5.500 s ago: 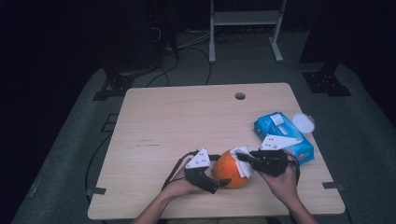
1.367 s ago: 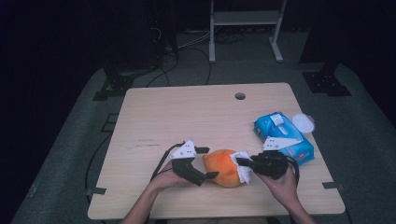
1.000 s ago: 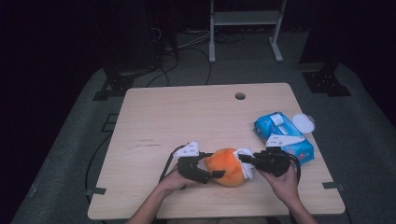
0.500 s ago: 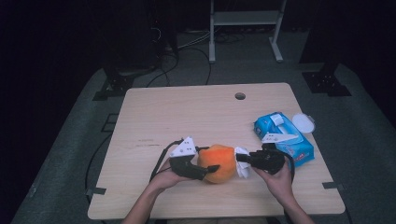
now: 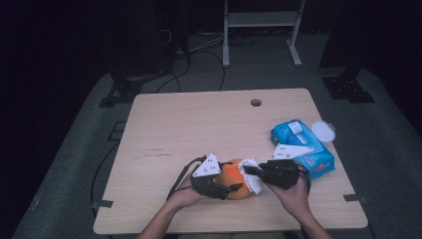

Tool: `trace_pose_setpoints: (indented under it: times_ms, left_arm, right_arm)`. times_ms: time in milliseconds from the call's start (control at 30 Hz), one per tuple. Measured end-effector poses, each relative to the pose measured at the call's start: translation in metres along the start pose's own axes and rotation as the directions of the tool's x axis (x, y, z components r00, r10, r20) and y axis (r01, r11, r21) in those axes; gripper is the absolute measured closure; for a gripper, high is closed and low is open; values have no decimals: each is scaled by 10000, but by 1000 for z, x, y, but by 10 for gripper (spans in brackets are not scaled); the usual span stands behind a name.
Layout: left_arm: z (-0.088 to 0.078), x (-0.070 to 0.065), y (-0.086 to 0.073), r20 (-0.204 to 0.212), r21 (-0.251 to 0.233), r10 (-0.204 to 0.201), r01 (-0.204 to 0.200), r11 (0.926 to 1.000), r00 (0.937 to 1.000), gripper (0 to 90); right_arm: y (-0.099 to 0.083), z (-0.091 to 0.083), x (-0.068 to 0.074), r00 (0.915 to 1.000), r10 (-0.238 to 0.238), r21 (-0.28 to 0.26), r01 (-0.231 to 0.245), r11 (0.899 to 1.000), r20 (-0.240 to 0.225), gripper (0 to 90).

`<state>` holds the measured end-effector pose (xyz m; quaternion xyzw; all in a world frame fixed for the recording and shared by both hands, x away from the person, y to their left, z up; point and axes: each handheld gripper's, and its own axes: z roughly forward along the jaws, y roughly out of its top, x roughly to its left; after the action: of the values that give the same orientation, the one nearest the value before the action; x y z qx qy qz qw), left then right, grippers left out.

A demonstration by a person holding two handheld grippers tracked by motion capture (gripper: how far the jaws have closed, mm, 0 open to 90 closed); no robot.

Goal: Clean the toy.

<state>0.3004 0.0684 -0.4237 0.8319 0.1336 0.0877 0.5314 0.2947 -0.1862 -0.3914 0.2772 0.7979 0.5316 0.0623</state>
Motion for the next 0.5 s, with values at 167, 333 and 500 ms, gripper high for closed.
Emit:
trace_pose_setpoints:
  times_ms: [167,333,500]
  left_arm:
    - [-7,5,-1,785,-308,57,-33,9995,9969,247]
    - [-4,8,-8,398,-272,181,-170,9995,9990,276]
    - [-2,10,-9,119,-398,-136,141,9991,9998,323]
  right_arm:
    - [-9,-7,-19,9977,532,7,-533,9986,410,855]
    - [-11,-7,-21,9964,795,-107,-792,9968,287,854]
    - [-5,4,4,9984,101,-187,-112,9998,-562,855]
